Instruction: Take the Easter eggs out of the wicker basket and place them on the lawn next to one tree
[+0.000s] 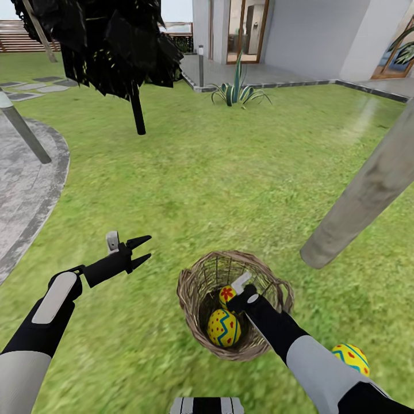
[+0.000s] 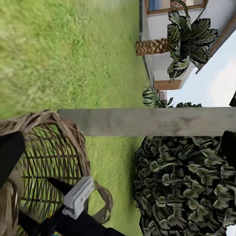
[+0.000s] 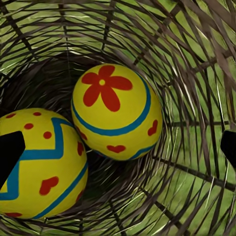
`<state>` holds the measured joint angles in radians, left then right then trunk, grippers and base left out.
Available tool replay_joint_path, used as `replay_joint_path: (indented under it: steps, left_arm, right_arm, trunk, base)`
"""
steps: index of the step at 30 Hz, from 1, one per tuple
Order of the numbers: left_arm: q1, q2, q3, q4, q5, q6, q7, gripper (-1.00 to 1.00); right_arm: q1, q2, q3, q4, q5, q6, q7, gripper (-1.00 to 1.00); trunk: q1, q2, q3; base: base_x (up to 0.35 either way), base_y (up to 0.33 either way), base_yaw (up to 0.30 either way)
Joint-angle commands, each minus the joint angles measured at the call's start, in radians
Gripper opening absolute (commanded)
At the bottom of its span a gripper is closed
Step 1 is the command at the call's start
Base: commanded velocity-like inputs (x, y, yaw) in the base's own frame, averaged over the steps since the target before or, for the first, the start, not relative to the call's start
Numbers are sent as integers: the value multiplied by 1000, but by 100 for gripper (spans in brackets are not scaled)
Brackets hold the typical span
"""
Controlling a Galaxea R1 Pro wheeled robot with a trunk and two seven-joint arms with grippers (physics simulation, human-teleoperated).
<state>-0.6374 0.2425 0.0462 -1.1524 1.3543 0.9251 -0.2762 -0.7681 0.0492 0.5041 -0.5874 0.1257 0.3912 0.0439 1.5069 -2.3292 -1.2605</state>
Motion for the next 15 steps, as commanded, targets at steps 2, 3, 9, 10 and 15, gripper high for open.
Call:
replay_joint_path:
  steps: [2, 3, 9, 10, 15]
  left_arm:
    - [-1, 0, 1, 0, -4, 4, -6, 100]
    - [-1, 0, 1, 0, -4, 4, -5, 100]
    - [-1, 0, 1, 1, -5, 4, -6, 100]
    - [-1, 0, 1, 1, -4, 4, -6, 100]
    - [-1, 0, 1, 1, -5, 4, -6, 100]
  right_arm:
    - [0, 0, 1, -2, 10, 6, 6, 100]
    - [0, 0, 1, -3, 10, 6, 7, 100]
    - [0, -1, 2, -5, 10, 8, 11, 100]
    - [0, -1, 2, -5, 11, 8, 11, 100]
    - [0, -1, 2, -6, 12, 7, 12, 100]
  trunk:
    - [8, -15, -7]
    - [11, -22, -10]
    - [15, -29, -13]
    - [15, -29, -13]
    - [15, -29, -13]
  base:
    - [0, 0, 0]
    - [0, 0, 0]
    - [0, 0, 0]
    - [0, 0, 0]
    - [0, 0, 0]
